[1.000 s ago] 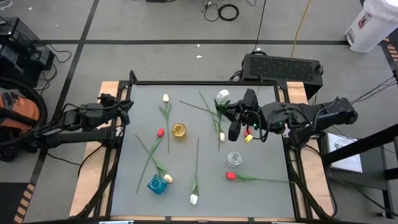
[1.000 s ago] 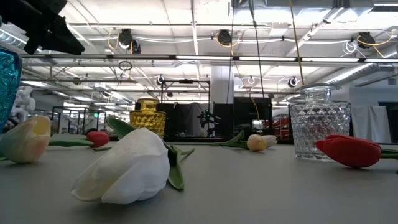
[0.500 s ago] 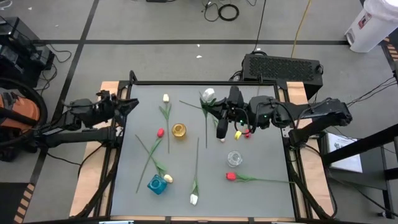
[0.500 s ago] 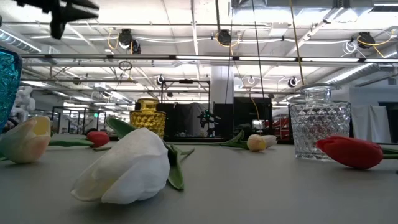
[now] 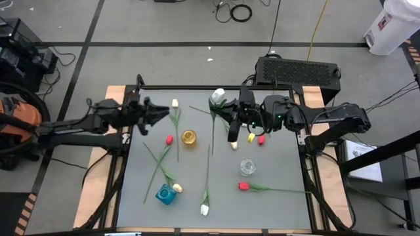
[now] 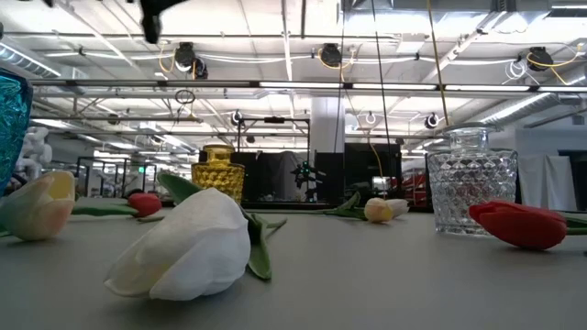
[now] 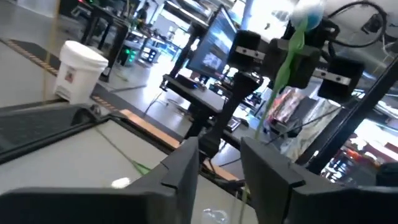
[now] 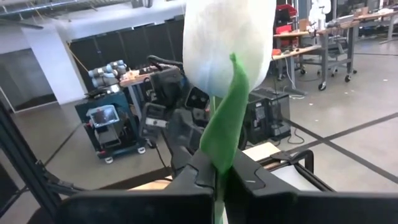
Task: Sort flowers into vase by color
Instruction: Put the bottom right white tulip into the yellow vase
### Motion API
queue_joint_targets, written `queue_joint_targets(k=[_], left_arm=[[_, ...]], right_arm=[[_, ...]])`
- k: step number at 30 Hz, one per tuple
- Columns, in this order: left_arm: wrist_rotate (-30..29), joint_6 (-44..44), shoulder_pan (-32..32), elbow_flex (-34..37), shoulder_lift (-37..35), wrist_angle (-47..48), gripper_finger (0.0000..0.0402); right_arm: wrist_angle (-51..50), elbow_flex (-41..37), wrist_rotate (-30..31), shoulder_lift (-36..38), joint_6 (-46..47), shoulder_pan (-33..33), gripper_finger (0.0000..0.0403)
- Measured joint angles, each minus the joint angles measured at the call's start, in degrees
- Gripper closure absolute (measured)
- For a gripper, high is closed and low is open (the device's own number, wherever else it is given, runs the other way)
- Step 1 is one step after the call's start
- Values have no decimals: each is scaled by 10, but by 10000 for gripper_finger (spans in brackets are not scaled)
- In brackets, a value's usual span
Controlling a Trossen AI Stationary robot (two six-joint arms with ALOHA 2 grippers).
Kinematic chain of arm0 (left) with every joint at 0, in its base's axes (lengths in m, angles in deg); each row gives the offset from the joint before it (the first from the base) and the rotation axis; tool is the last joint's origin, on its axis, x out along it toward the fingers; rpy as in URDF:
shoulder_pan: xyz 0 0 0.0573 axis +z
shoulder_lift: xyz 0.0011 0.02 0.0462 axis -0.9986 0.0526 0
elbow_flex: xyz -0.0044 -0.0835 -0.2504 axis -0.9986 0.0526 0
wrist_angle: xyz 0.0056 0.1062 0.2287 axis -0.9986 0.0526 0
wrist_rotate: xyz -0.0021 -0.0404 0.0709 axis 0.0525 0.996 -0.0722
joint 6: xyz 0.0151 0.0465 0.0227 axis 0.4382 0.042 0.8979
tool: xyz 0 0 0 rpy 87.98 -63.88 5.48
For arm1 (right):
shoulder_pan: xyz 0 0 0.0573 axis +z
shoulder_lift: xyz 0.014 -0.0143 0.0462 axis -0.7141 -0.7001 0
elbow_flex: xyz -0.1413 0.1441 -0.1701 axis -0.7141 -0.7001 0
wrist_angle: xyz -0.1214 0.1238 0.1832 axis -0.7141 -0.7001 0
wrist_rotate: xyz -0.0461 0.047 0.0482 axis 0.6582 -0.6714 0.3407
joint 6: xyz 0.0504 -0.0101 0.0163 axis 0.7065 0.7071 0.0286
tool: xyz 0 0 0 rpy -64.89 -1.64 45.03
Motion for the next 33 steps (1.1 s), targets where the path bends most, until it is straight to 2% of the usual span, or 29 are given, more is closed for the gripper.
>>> queue_joint_targets(k=[4,8,23,33], left_arm=[[-7,0,0,-32,53,-39,217],[6,3,0,-69,96,-38,194],[88,16,-3,-191,232,-40,191],[93,16,-37,-237,294,-43,191]], right_arm=[[-1,0,0,0,0,0,403],[0,0,0,0,0,0,403],[-1,0,2,0,-5,0,403],[-1,0,3,0,-9,-8,403]])
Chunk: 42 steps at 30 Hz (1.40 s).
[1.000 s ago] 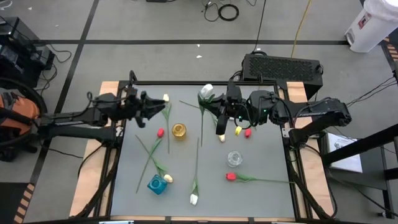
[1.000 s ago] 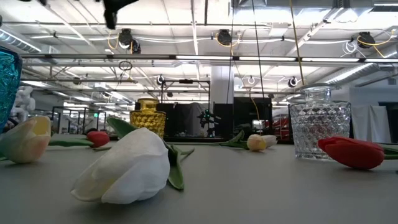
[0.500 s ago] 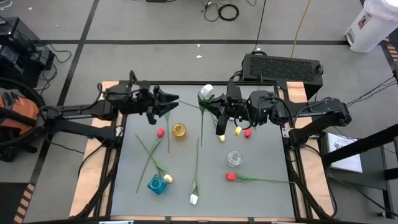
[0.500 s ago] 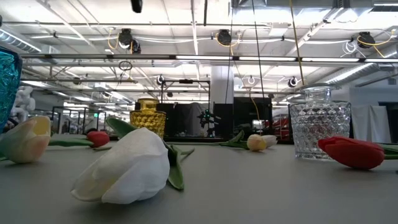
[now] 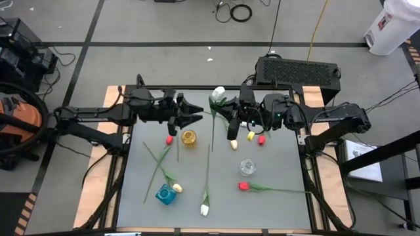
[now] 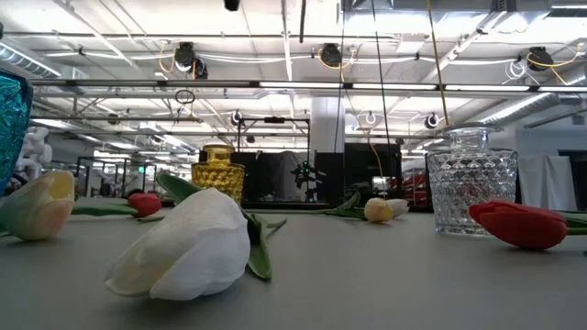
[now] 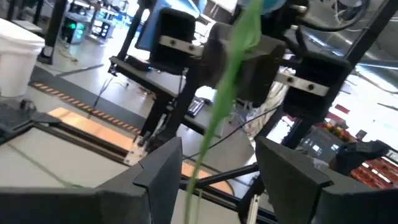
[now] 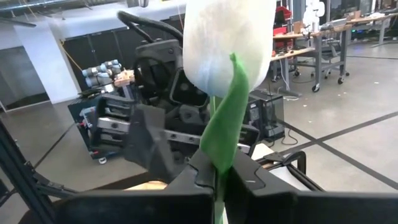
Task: Sort flowers into vase by color
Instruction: Put the bottom right white tulip into the yellow vase
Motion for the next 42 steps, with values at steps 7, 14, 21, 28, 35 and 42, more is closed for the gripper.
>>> queue_joint_targets(k=[7,14,21,28,35,42], left_arm=[[-2,1,-20,-18,25,-15,191],[-7,0,-30,-18,42,-61,191],[-22,0,-30,-18,45,-60,191],[-22,0,-30,-18,45,-60,191],[-22,0,-32,-18,45,-61,191],[-29,0,-35,-18,48,-95,191]], right_arm=[[0,0,-1,0,2,-3,403],[-1,0,-4,0,7,-2,403],[-1,0,-14,0,20,6,403],[-1,0,-33,0,38,7,403],[0,0,-40,0,47,9,403],[1,0,-48,-5,49,9,403]])
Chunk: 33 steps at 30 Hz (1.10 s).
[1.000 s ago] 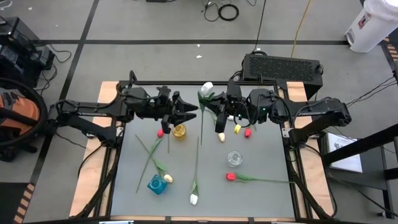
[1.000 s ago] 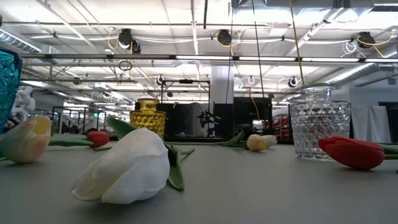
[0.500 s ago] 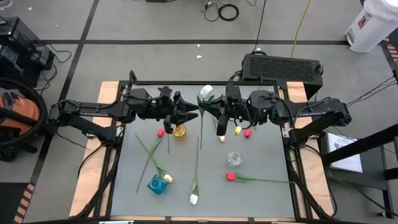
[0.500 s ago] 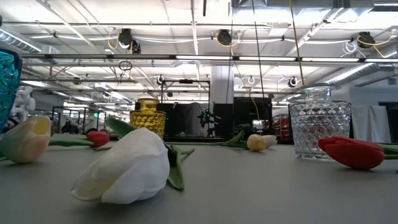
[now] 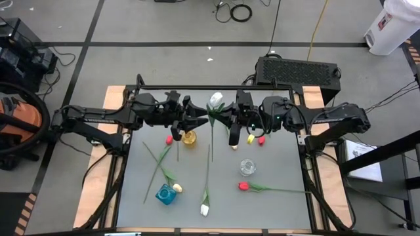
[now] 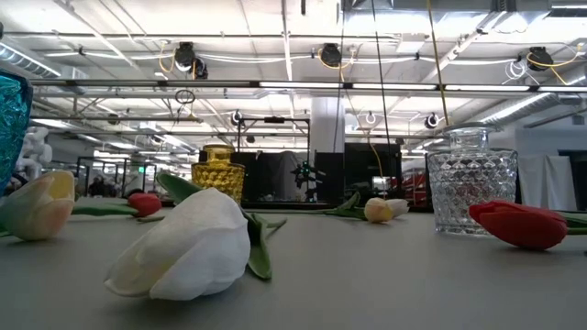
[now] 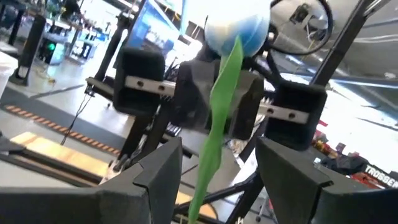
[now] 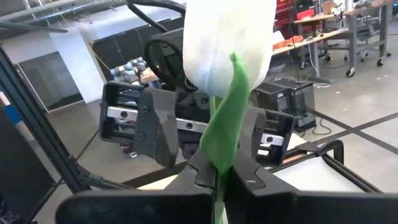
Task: Sort flowers into vase by color
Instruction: Put the bottom right white tulip into the yellow vase
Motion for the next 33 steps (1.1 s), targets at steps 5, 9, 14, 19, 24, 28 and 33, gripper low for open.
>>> queue_joint_targets(k=[5,9,14,19,24,28,33], left_arm=[[-4,1,0,0,10,-6,191],[-4,0,0,0,28,-23,191],[-4,-1,-2,0,47,-49,191],[-4,-1,-3,0,48,-50,191],[-4,1,-3,0,48,-50,192],[-4,-1,-3,0,48,-47,203],[-4,-1,-3,0,48,-47,249]], right_arm=[[0,0,0,-4,-1,0,403],[5,0,0,-5,-2,0,403],[5,0,2,-6,-2,0,403],[5,0,2,-6,-2,0,403],[5,0,2,-6,-2,0,403],[5,0,2,-6,-2,0,403],[5,0,2,-6,-2,0,403]])
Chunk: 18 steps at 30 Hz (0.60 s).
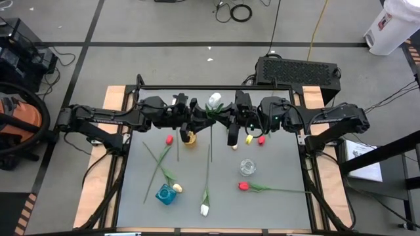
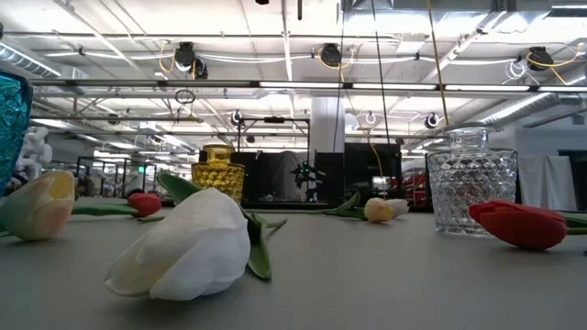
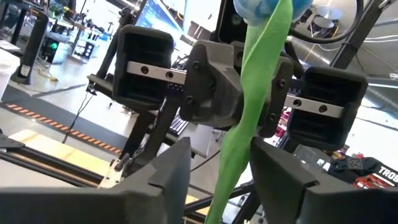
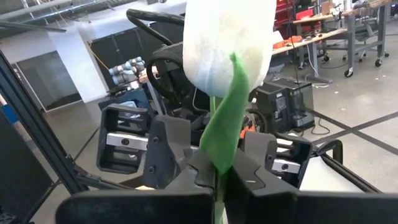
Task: Sort flowers into vase by color
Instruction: Put the bottom right white tulip into the yellow vase
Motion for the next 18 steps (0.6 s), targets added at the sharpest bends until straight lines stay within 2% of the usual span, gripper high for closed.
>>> queue_joint_targets(k=[11,18], left_arm=[[12,4,0,0,0,0,379],[13,16,0,0,0,0,390]], right_arm=[[-1,0,1,0,-2,0,403],[-1,0,1,0,-2,0,403]])
